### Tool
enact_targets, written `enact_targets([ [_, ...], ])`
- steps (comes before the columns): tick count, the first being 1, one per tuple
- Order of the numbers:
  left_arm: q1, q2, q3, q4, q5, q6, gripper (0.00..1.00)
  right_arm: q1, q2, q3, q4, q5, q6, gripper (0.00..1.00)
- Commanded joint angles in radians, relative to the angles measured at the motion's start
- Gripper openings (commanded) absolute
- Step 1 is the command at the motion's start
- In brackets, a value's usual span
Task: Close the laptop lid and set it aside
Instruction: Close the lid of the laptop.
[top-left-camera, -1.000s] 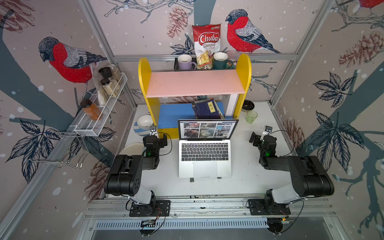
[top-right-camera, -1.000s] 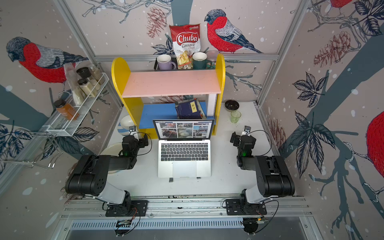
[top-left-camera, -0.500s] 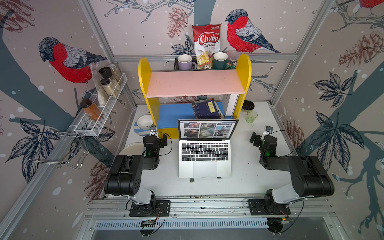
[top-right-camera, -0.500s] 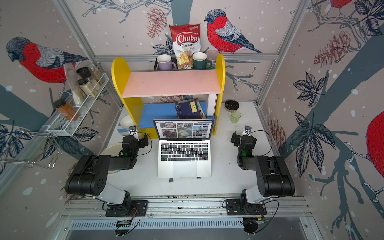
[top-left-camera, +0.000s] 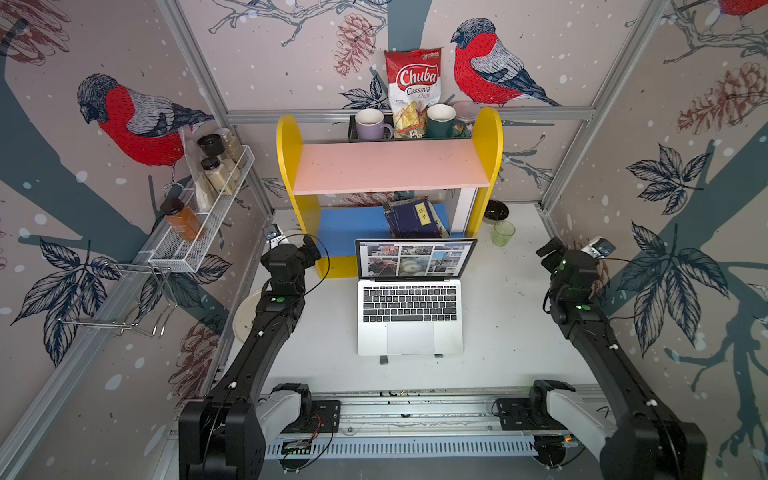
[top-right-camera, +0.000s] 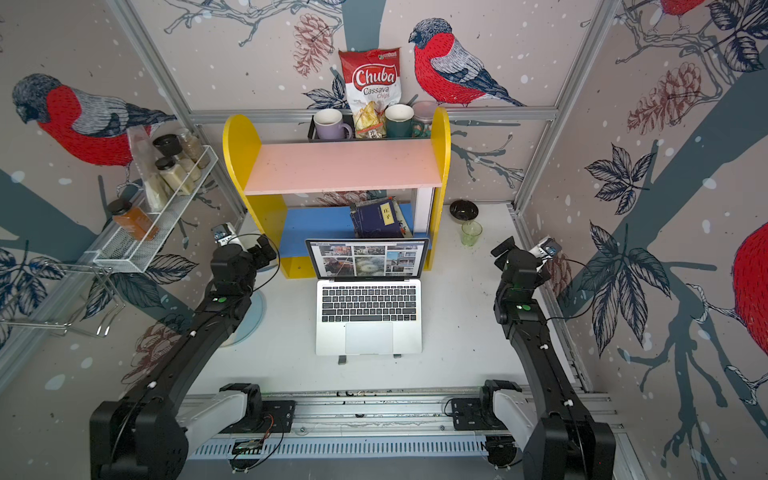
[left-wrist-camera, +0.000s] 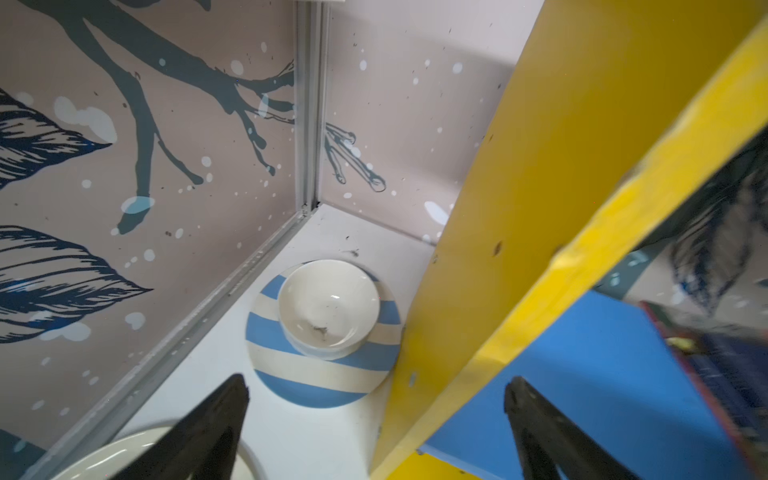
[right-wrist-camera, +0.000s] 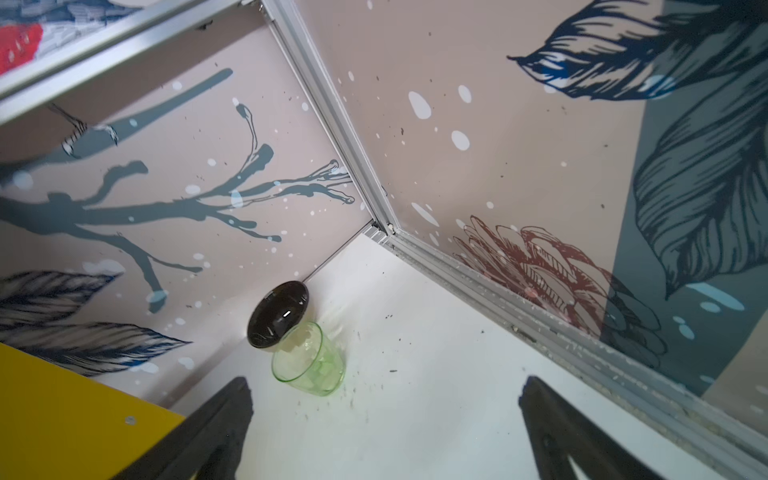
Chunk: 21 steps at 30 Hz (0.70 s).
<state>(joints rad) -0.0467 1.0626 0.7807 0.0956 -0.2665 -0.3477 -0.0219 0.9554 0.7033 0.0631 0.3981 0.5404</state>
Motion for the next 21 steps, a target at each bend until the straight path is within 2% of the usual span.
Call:
enact_targets([
  [1, -0.009, -0.023, 0.129, -0.395, 0.195, -0.186, 0.81, -0.005, -0.046, 0.130, -0.337, -0.204, 0.102, 0.94],
  [4, -0.024, -0.032, 0.238, -0.586, 0.301, -0.279, 0.77, 0.008, -0.064, 0.263, -0.449, -0.325, 0.077, 0.87],
  [6, -0.035, -0.039, 0.290, -0.631, 0.394, -0.312, 0.75, 0.044, -0.061, 0.352, -0.507, -0.354, 0.062, 0.80],
  [10, -0.085, -0.053, 0.392, -0.694, 0.430, -0.332, 0.76, 0.221, 0.021, 0.578, -0.606, -0.336, -0.001, 0.72],
  [14, -0.109, -0.023, 0.557, -0.764, 0.441, -0.347, 0.77, 0.438, 0.220, 0.880, -0.756, -0.309, -0.071, 0.70],
  [17, -0.131, 0.006, 0.659, -0.814, 0.419, -0.331, 0.78, 0.591, 0.385, 1.103, -0.877, -0.264, -0.134, 0.73],
  [21, -0.142, 0.018, 0.691, -0.830, 0.406, -0.329, 0.78, 0.721, 0.617, 1.395, -1.029, -0.200, -0.211, 0.76],
])
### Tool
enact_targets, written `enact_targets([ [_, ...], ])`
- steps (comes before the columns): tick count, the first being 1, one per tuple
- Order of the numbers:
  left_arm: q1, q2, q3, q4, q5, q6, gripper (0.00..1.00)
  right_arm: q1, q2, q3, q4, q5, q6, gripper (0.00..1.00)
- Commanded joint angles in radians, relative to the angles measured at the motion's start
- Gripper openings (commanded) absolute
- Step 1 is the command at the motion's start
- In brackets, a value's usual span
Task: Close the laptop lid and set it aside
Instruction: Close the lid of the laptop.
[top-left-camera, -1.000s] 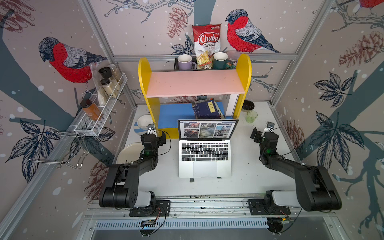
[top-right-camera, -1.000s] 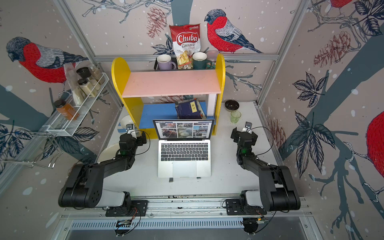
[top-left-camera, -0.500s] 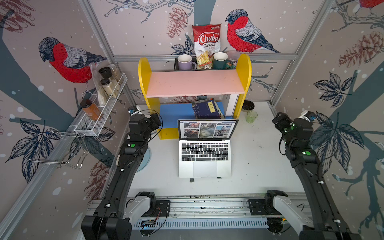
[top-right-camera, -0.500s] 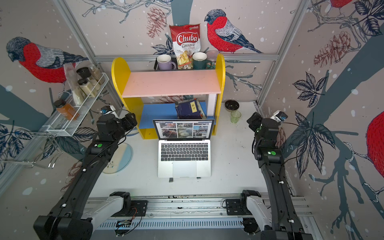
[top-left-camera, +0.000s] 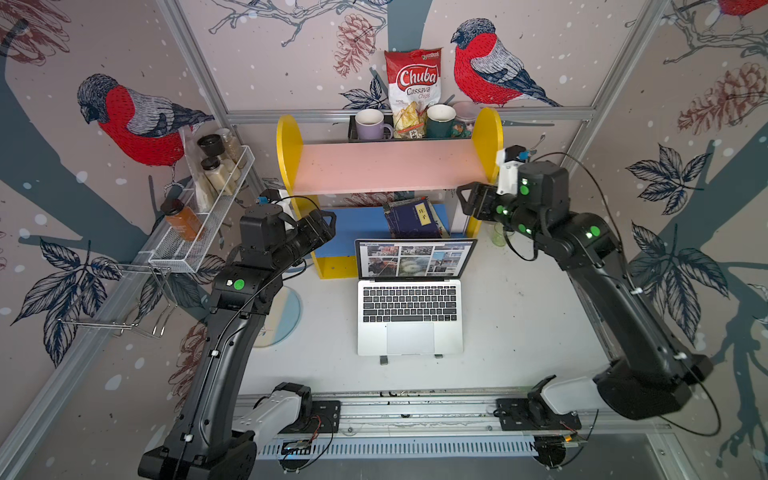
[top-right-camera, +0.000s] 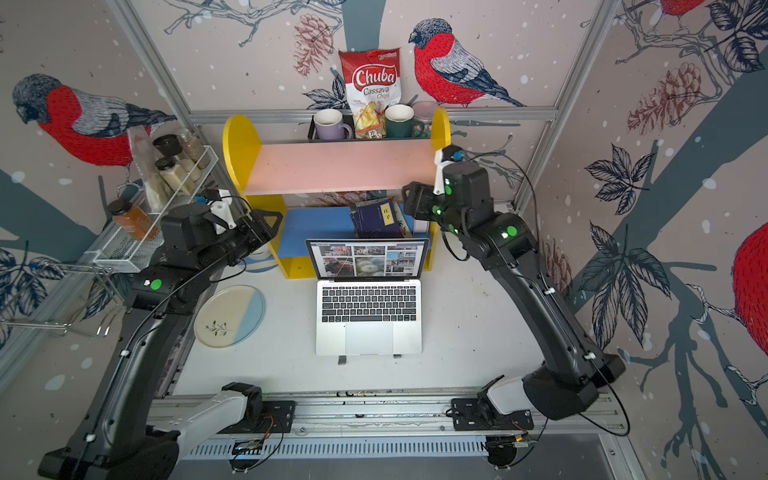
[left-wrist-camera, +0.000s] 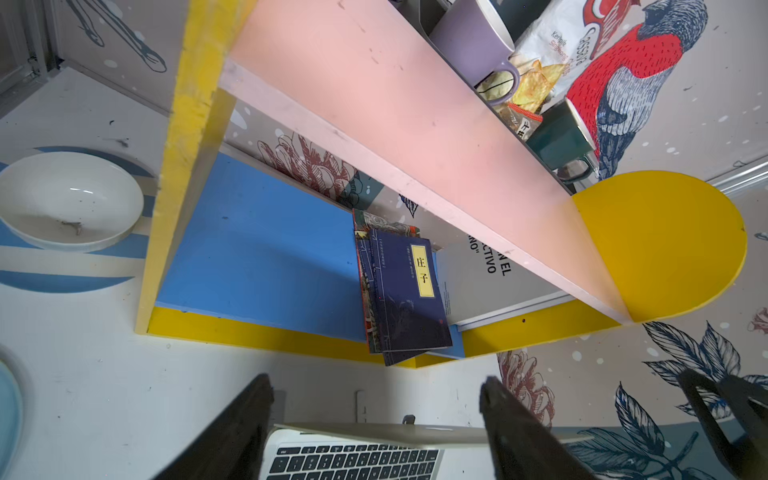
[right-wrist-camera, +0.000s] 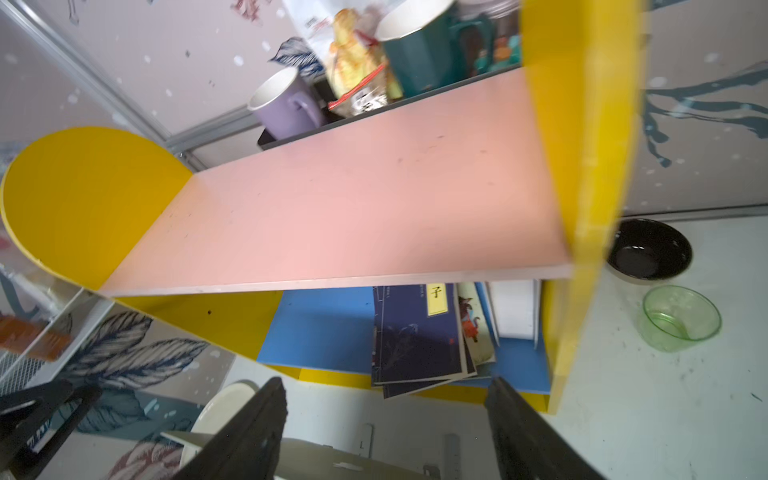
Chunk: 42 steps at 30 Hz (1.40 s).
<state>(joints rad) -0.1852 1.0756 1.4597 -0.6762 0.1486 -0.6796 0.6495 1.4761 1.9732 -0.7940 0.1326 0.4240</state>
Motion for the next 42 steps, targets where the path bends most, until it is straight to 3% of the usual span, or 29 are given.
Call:
enact_targets([
  [1, -0.005, 0.003, 0.004, -0.055, -0.009, 0.000, 0.78, 0.067, 0.147, 0.188, -0.203, 0.066, -0.105, 0.76],
  [5, -0.005, -0.022, -0.063, -0.021, -0.003, -0.015, 0.79, 0.119, 0.325, 0.397, -0.303, 0.077, -0.142, 0.73],
  [9, -0.005, -0.041, -0.106, -0.010, 0.014, -0.019, 0.79, 0.131, 0.441, 0.527, -0.362, 0.079, -0.147, 0.61],
  [23, -0.005, -0.085, -0.194, 0.038, 0.057, -0.044, 0.83, 0.135, 0.426, 0.425, -0.370, 0.119, -0.158, 0.39],
  [42, -0.005, -0.098, -0.237, 0.073, 0.071, -0.063, 0.85, 0.179, 0.416, 0.353, -0.360, 0.058, -0.164, 0.35],
])
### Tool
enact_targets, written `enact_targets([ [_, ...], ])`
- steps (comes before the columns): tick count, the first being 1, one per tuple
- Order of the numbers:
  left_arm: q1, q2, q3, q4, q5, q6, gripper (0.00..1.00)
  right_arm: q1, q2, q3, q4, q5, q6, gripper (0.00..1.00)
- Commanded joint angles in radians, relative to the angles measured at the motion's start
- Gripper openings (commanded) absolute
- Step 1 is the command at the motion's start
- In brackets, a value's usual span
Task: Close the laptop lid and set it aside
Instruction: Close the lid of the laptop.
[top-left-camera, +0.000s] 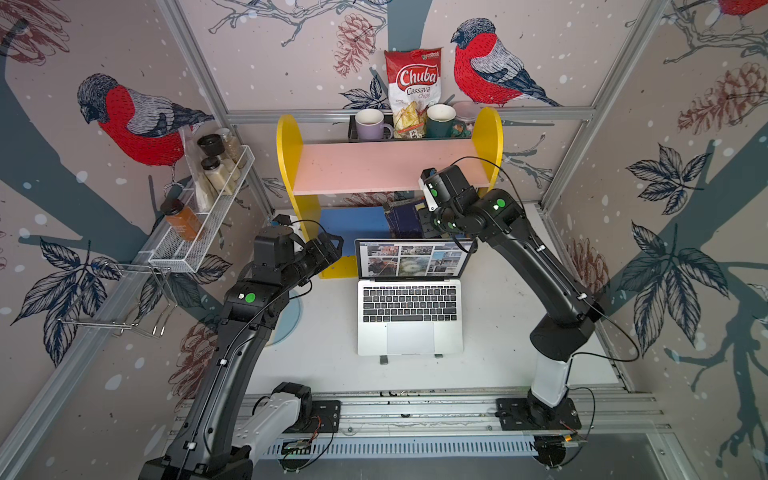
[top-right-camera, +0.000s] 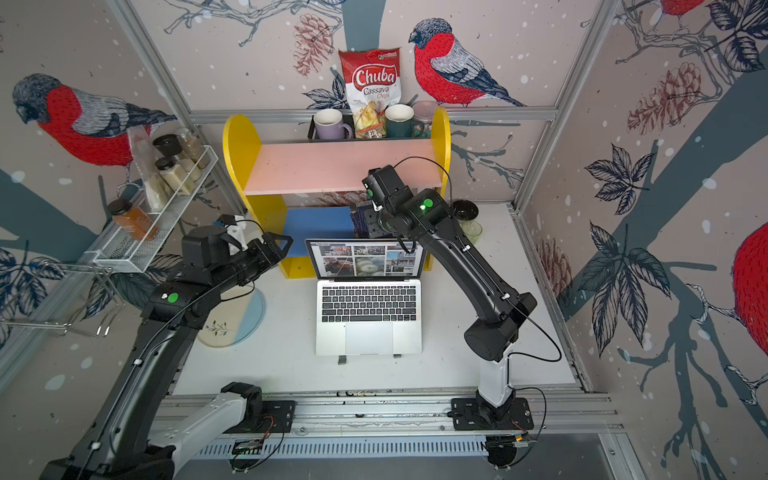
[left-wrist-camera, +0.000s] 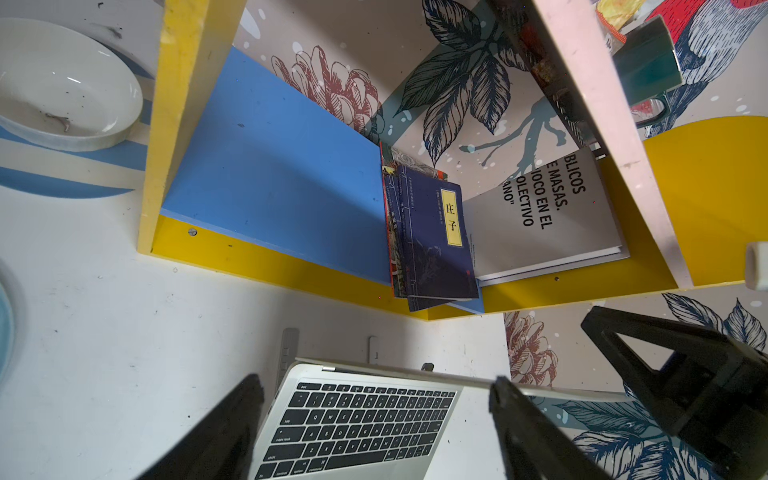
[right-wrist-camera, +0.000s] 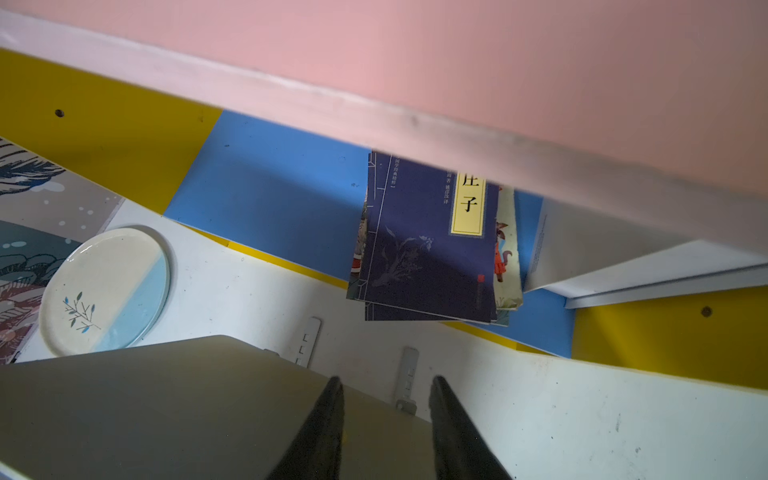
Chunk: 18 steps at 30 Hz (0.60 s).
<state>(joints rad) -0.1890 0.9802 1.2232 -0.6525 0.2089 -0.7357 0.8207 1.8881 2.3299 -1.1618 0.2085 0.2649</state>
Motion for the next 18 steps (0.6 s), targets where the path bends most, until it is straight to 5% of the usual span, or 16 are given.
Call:
enact_targets([
  [1, -0.002, -0.003, -0.001, 0.050, 0.010, -0.007, 0.85, 0.010, 0.005, -0.005, 0.008, -0.023, -0.004, 0.35],
  [18, -0.002, -0.008, -0.014, 0.050, 0.013, -0.012, 0.85, 0.069, -0.007, -0.052, 0.011, -0.037, 0.005, 0.33],
])
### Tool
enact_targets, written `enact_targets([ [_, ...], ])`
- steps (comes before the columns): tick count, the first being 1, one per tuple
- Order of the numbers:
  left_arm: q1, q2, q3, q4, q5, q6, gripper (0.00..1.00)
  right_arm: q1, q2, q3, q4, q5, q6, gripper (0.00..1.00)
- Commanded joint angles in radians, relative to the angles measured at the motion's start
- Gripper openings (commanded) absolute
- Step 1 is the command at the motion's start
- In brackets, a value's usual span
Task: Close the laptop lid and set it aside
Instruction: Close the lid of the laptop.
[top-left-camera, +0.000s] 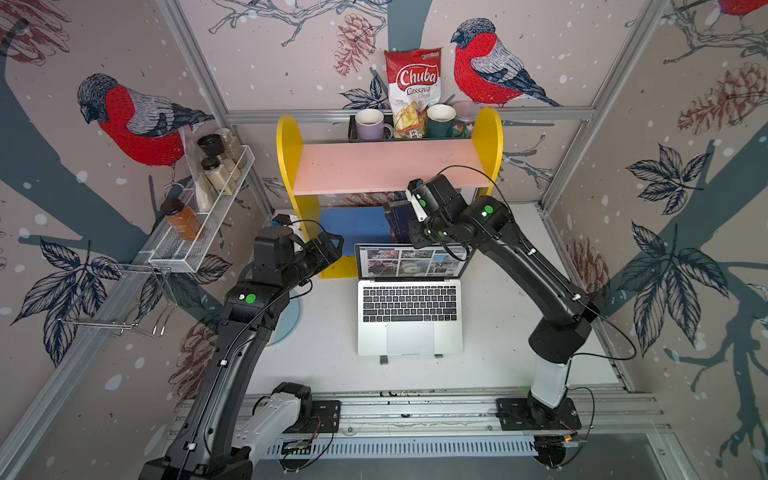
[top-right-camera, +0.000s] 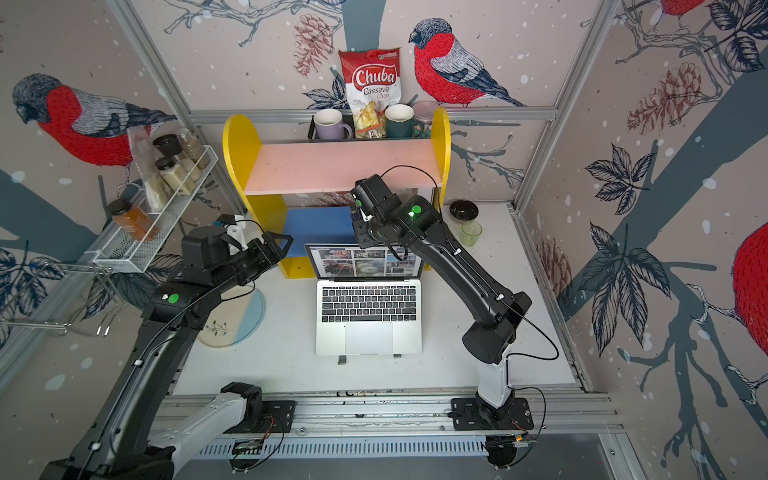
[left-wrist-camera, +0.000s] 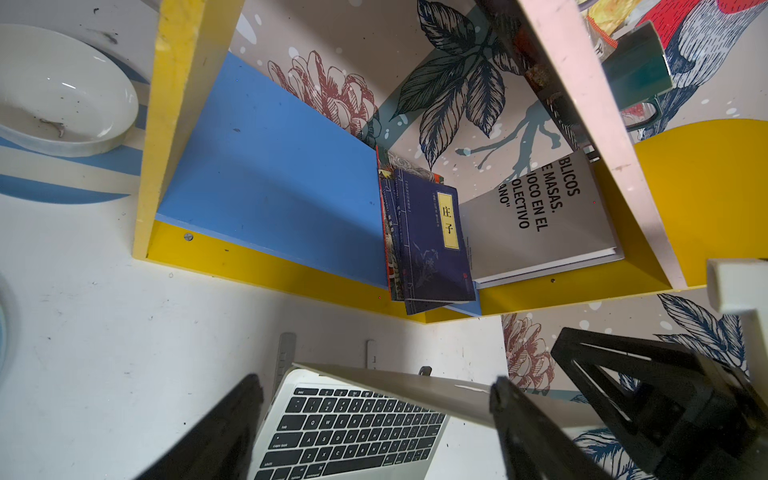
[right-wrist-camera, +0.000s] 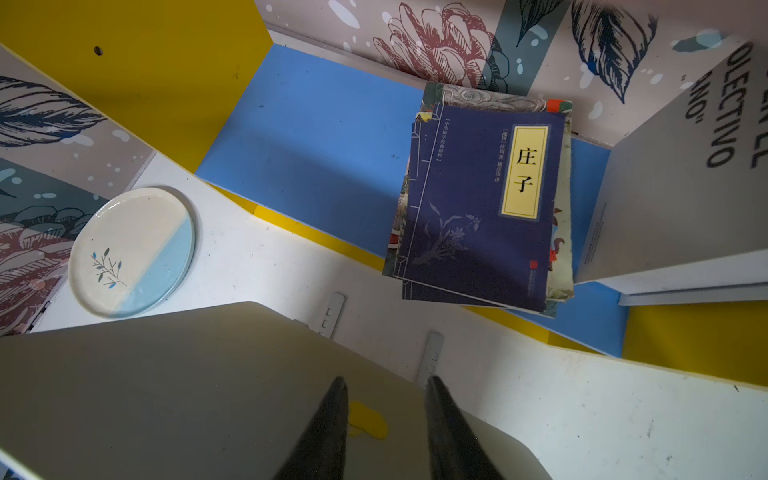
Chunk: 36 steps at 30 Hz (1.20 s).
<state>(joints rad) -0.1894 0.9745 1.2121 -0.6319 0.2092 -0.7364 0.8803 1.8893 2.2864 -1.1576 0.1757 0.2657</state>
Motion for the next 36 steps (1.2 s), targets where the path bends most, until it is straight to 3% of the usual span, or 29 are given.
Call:
enact_targets([
  [1, -0.001, -0.002, -0.003, 0.029, 0.013, -0.012, 0.85, 0.014, -0.010, -0.013, 0.007, -0.004, 0.004, 0.33],
  [36, -0.001, -0.011, -0.033, 0.043, 0.026, -0.038, 0.85, 0.130, -0.138, -0.275, 0.089, 0.002, 0.053, 0.31],
])
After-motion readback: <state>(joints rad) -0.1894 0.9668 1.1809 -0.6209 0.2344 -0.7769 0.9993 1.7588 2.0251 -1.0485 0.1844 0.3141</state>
